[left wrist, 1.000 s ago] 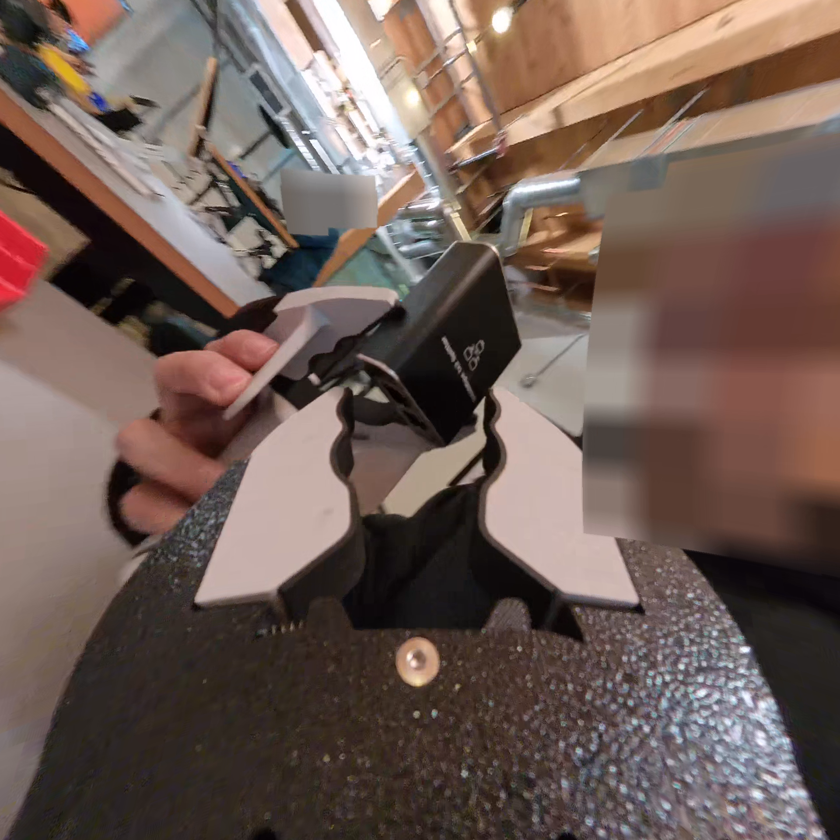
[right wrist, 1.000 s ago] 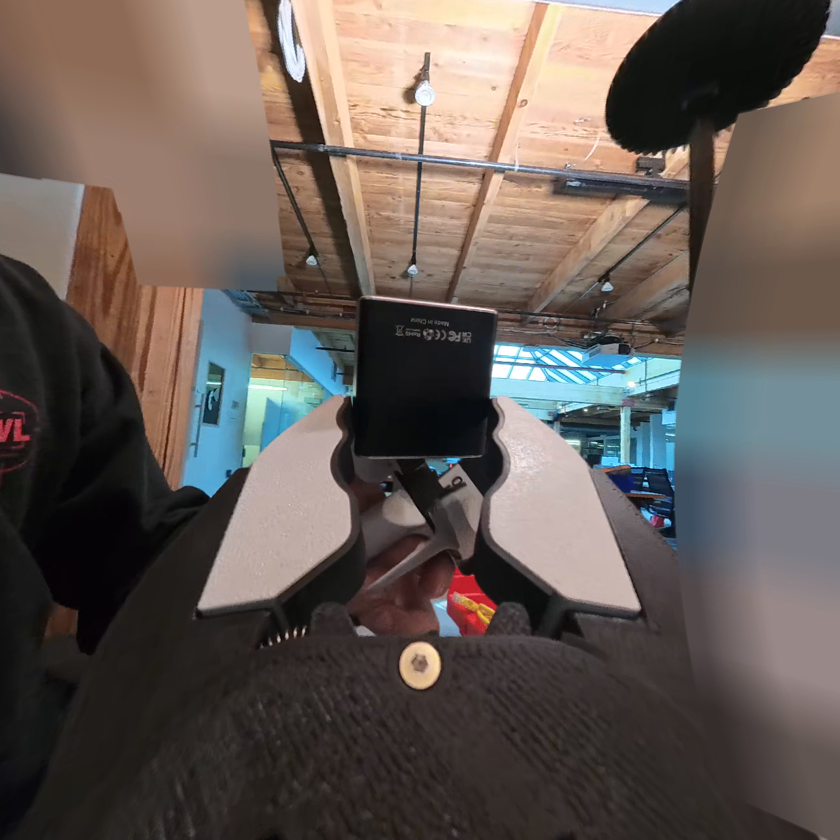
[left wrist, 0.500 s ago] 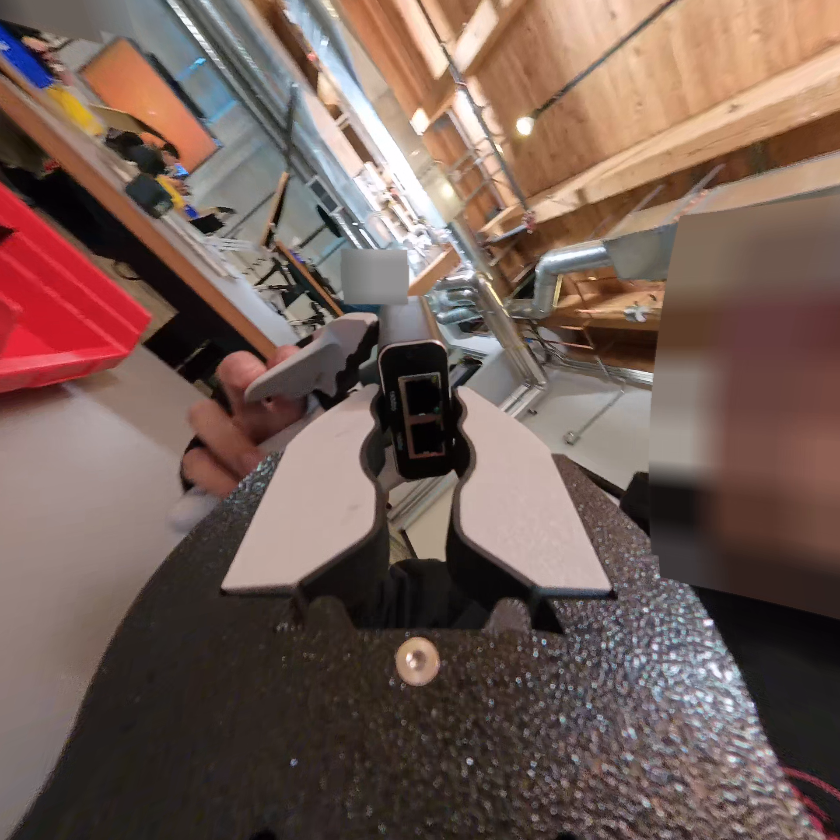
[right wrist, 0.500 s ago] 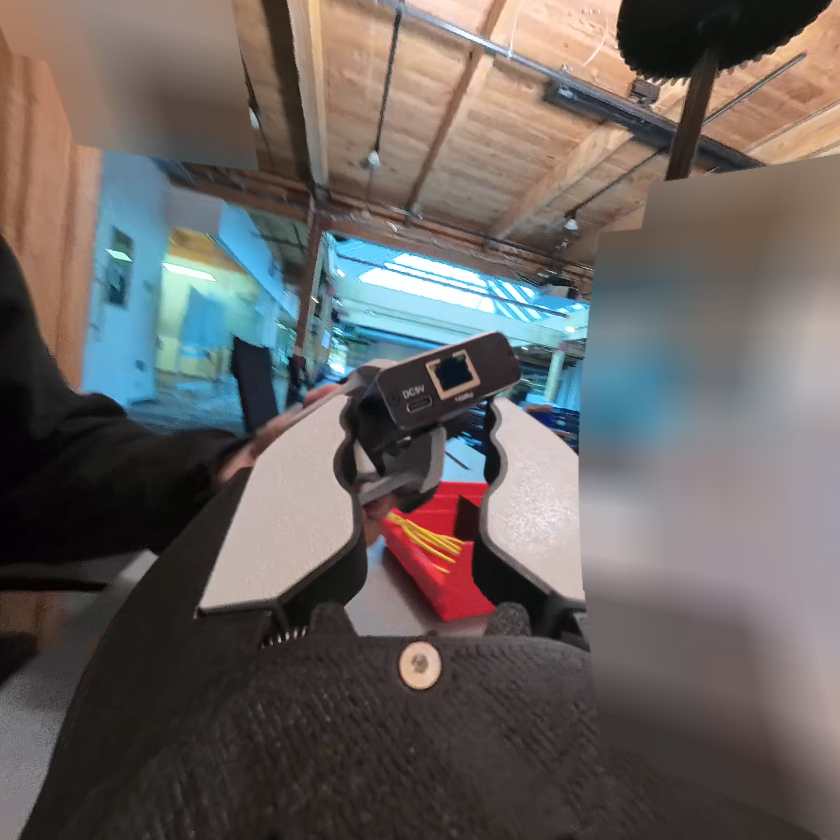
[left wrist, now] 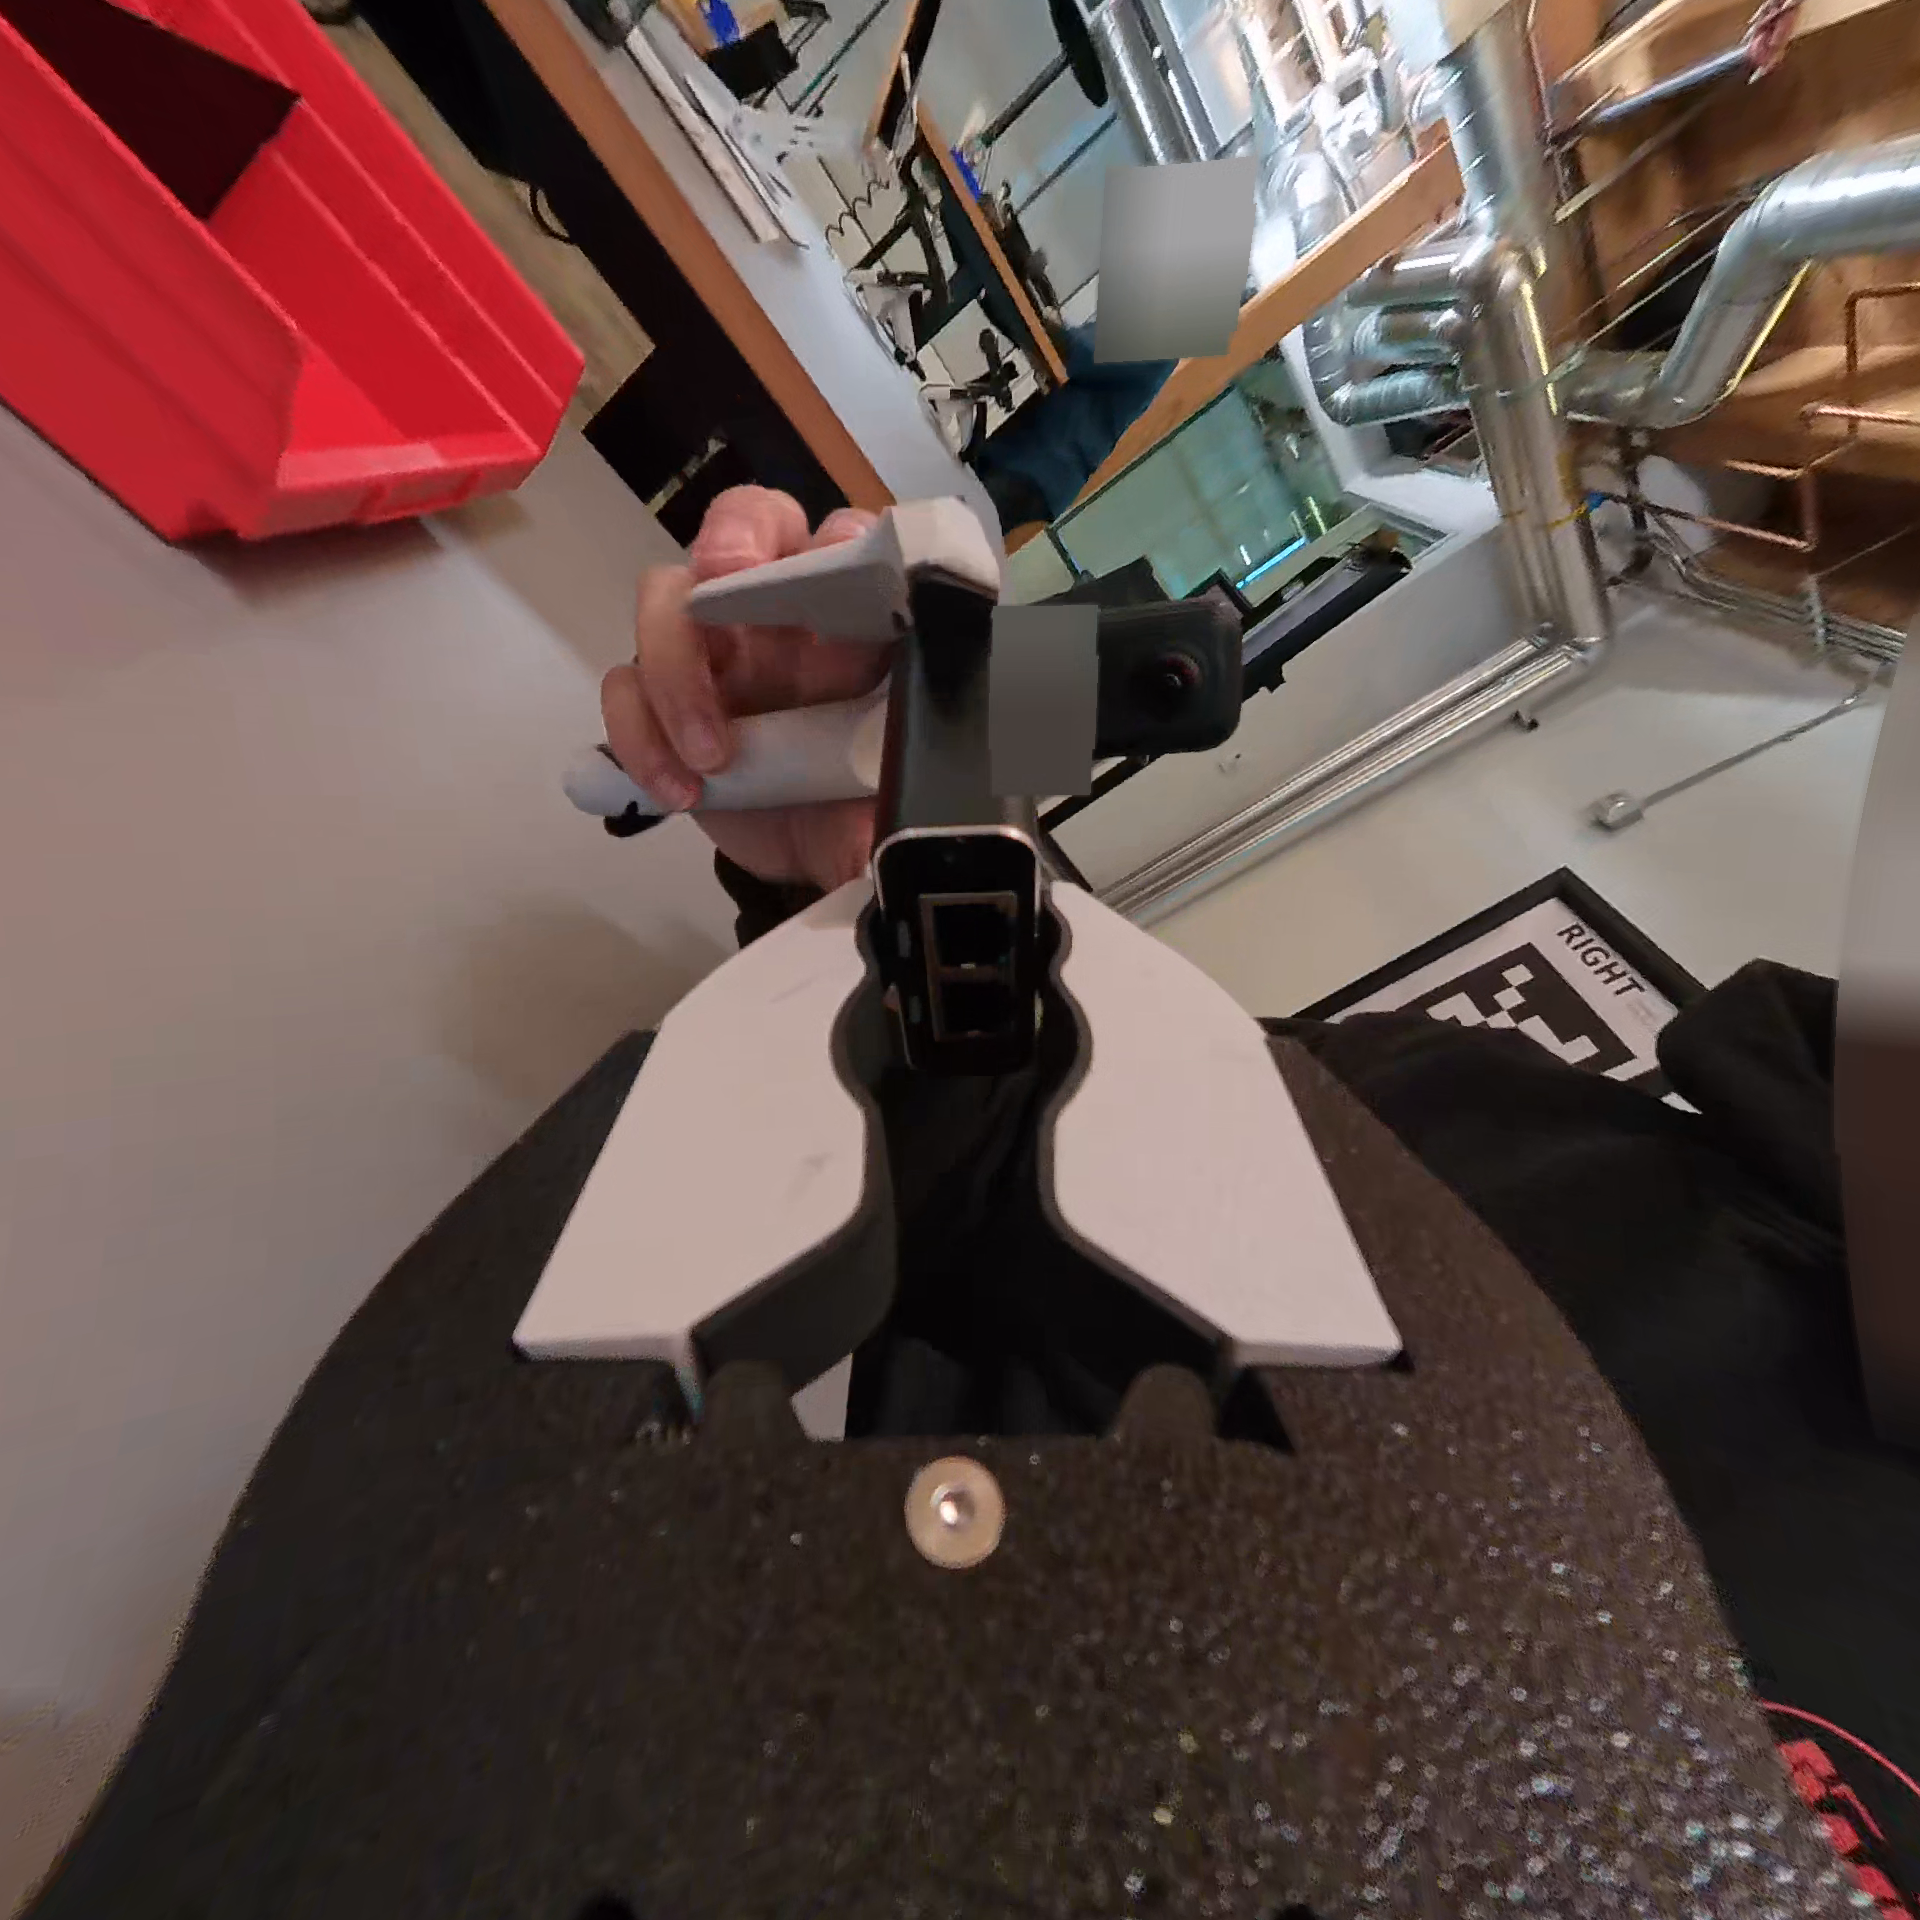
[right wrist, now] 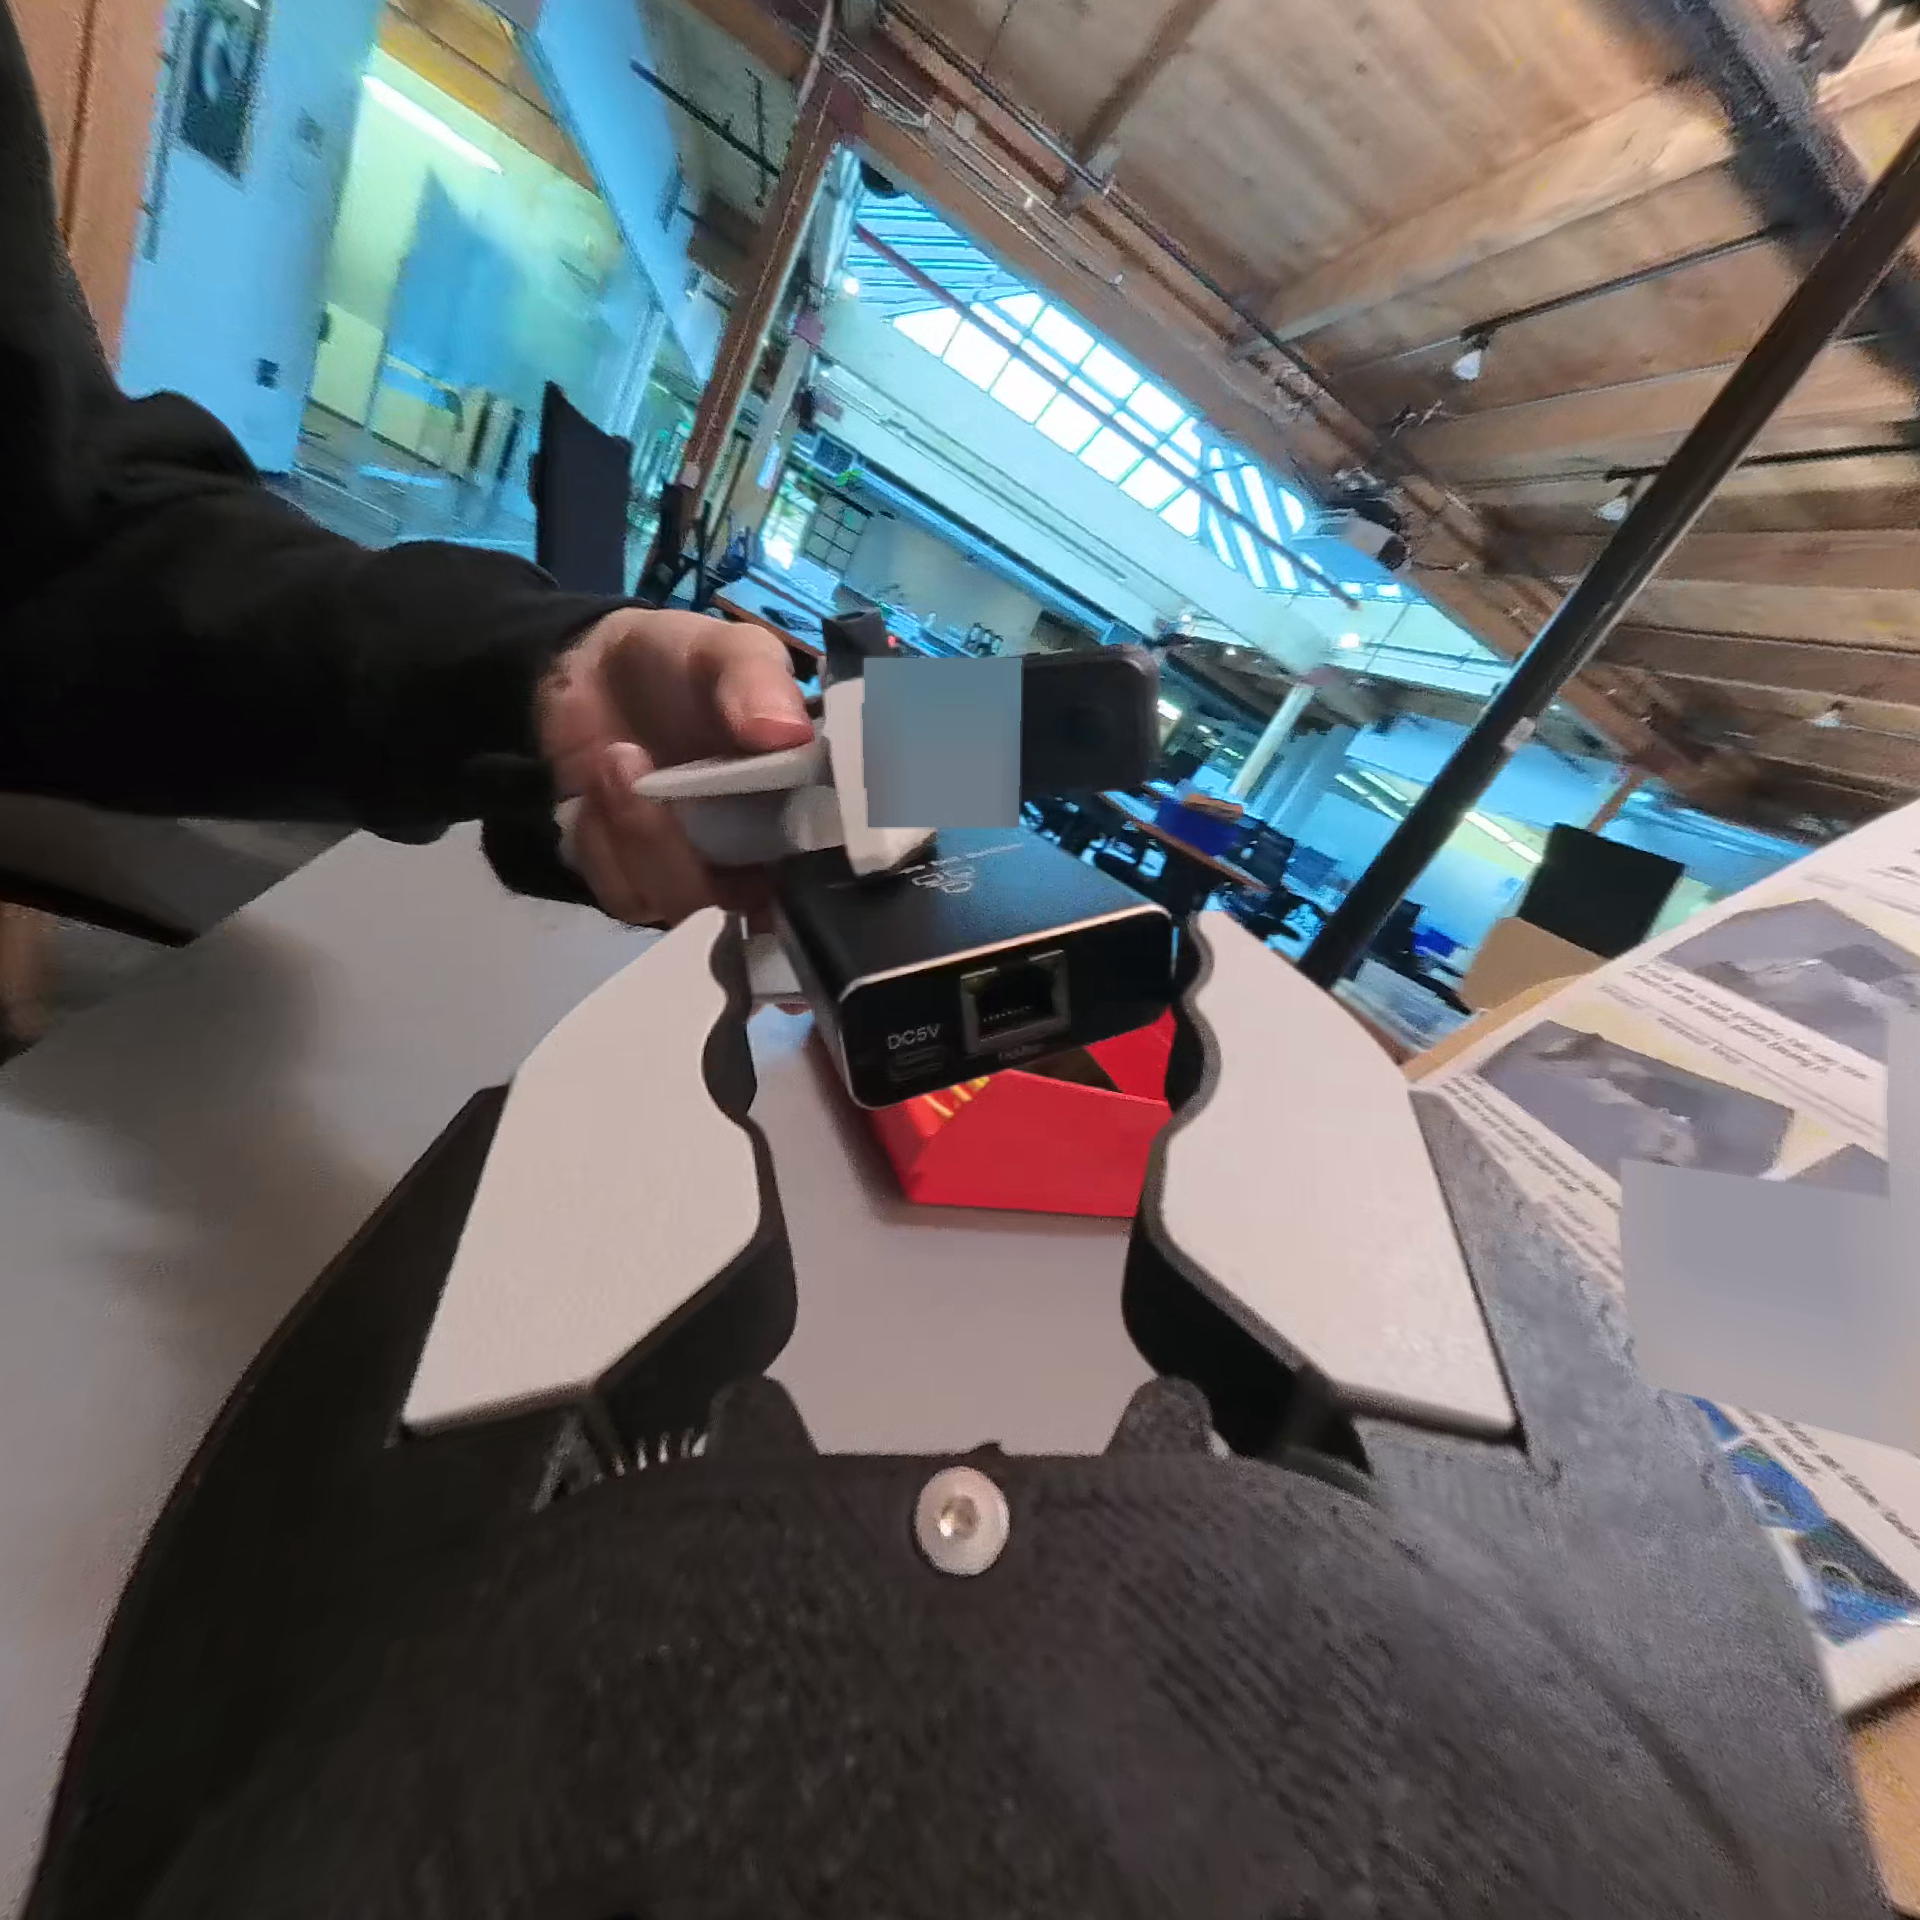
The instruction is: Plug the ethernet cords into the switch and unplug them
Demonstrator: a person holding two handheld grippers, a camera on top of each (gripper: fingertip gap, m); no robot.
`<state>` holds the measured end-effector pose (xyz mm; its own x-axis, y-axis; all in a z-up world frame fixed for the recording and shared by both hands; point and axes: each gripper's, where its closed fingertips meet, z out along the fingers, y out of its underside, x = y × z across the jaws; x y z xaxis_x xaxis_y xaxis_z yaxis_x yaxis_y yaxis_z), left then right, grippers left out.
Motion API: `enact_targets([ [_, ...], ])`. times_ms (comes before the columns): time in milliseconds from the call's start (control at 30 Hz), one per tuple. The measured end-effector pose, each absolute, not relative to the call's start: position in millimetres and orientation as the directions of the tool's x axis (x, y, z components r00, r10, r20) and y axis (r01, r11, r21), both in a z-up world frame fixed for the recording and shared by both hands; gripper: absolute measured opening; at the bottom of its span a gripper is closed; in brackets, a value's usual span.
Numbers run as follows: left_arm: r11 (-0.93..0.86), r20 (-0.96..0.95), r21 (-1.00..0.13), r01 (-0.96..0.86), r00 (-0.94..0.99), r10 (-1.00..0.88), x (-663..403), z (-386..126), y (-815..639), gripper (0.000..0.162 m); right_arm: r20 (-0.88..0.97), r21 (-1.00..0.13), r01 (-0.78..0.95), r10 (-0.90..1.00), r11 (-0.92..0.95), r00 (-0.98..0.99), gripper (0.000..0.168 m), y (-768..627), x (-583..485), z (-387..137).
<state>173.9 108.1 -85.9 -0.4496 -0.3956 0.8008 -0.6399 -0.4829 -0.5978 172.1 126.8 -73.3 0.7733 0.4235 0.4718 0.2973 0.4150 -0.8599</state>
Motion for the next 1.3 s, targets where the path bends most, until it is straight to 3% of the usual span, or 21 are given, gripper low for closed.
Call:
enact_targets([
  [33,-0.480,0.802,-0.596,-0.644,-0.445,-0.398,174.0,-86.7,107.3,0.025,0.491,-0.847,0.319,0.394,0.426,0.777,0.072,127.9,174.8,-72.7],
  [200,-0.465,0.774,-0.628,-0.624,-0.444,-0.451,176.1,-84.7,105.9,0.025,0.482,-0.845,0.294,0.398,0.447,0.780,0.071,125.8,177.1,-72.0],
  [433,-0.490,0.649,-0.760,-0.427,-0.539,-0.538,179.4,-56.9,101.3,0.039,0.262,-0.855,-0.054,0.519,0.516,0.814,0.070,114.2,182.0,-46.8],
  [600,-0.405,0.591,-0.801,-0.441,-0.475,-0.652,179.5,-68.4,100.0,0.052,0.241,-0.848,-0.093,0.537,0.521,0.809,0.070,117.0,179.5,-49.5],
  [867,-0.278,0.536,-0.803,-0.528,-0.433,-0.725,171.8,-91.6,105.5,0.033,0.314,-0.904,0.065,0.553,0.423,0.772,0.067,124.5,169.7,-73.9],
  [1033,-0.210,0.530,-0.773,-0.598,-0.427,-0.733,165.3,-105.0,107.8,0.026,0.311,-0.863,-0.050,0.606,0.502,0.732,0.051,110.3,161.9,-59.9],
  [1133,-0.278,0.597,-0.751,-0.600,-0.436,-0.673,164.5,-97.2,107.1,0.025,0.348,-0.877,0.021,0.603,0.481,0.718,0.055,113.2,157.6,-69.5],
  [1300,-0.354,0.661,-0.708,-0.611,-0.398,-0.636,166.8,-100.8,117.4,0.025,0.445,-0.871,0.229,0.499,0.435,0.744,0.082,127.2,158.8,-82.1],
])
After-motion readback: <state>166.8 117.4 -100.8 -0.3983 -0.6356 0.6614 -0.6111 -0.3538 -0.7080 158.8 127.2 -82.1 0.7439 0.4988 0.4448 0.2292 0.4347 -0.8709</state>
